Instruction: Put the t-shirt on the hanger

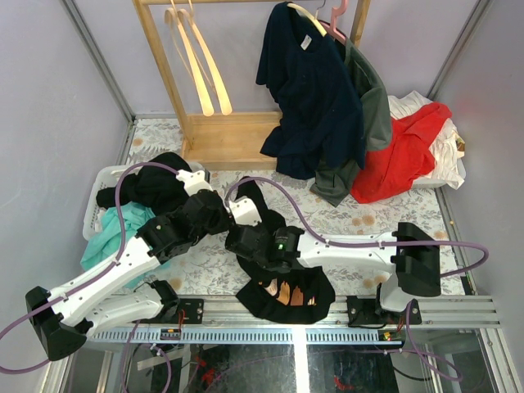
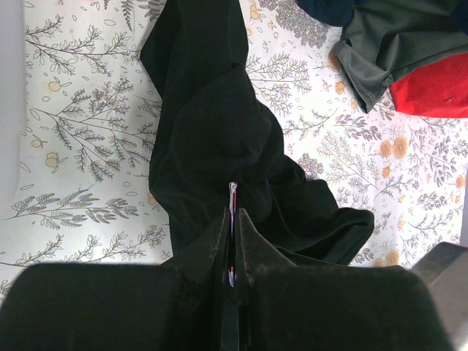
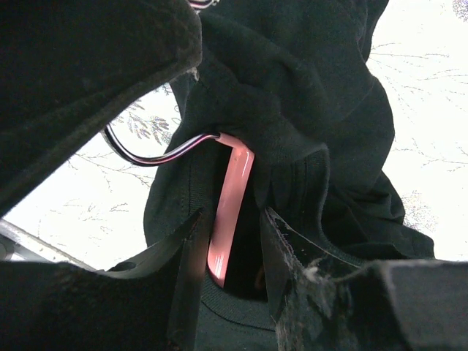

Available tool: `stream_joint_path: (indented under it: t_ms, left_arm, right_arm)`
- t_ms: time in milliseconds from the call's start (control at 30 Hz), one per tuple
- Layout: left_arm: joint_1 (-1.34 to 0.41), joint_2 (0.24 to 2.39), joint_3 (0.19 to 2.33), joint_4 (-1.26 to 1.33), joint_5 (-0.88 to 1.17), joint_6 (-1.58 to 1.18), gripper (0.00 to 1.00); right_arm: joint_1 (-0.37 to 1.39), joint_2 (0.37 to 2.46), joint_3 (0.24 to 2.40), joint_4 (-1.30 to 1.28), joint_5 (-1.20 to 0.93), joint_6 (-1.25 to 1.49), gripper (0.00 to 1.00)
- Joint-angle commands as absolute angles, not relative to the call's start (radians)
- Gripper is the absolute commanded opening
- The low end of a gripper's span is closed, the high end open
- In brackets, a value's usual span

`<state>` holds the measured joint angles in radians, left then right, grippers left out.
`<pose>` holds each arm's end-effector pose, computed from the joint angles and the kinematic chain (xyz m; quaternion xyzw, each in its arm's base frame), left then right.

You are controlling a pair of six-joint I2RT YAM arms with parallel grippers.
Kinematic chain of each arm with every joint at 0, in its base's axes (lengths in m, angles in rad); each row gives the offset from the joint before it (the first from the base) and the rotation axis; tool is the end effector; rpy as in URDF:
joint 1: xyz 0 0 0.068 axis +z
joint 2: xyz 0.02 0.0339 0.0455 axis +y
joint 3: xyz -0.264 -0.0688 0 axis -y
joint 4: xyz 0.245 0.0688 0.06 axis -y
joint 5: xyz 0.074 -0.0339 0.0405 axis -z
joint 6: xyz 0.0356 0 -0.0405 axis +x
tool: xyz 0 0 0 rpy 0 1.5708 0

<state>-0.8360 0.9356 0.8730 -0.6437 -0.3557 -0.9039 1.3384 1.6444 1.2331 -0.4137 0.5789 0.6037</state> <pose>0.1388 -0.1351 0.3009 -0.1044 0.8907 -0.2115 0.3887 0.1015 0.3443 0.2576 -0.2235 0.8703 0.1382 0.4165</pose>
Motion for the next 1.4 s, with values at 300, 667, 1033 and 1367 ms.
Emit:
stream_joint_path:
  t_ms: [300, 667, 1033, 1367]
  left_arm:
    - [-0.838, 0.916, 0.947, -0.615, -0.353, -0.886, 0.00]
    - [-0.838, 0.940, 1.055, -0.625, -0.390, -0.815, 0.19]
    - [-0.838, 0.959, 1.240, -0.699, -0.488, -0.695, 0.40]
    - [-0.838, 0.781, 1.073, -0.674, -0.414, -0.515, 0.42]
  right_arm:
    - [1.367, 1.669, 1.242, -0.406, 0.721, 0.631, 0.11]
    - [1.360, 1.477, 1.222, -0.473, 0.540, 0.510, 0.00]
    - [1.267, 1.282, 1.216, -0.567, 0.233, 0.457, 0.00]
    - [1.056, 1.035, 1.268, -0.790, -0.115, 0.377, 0.00]
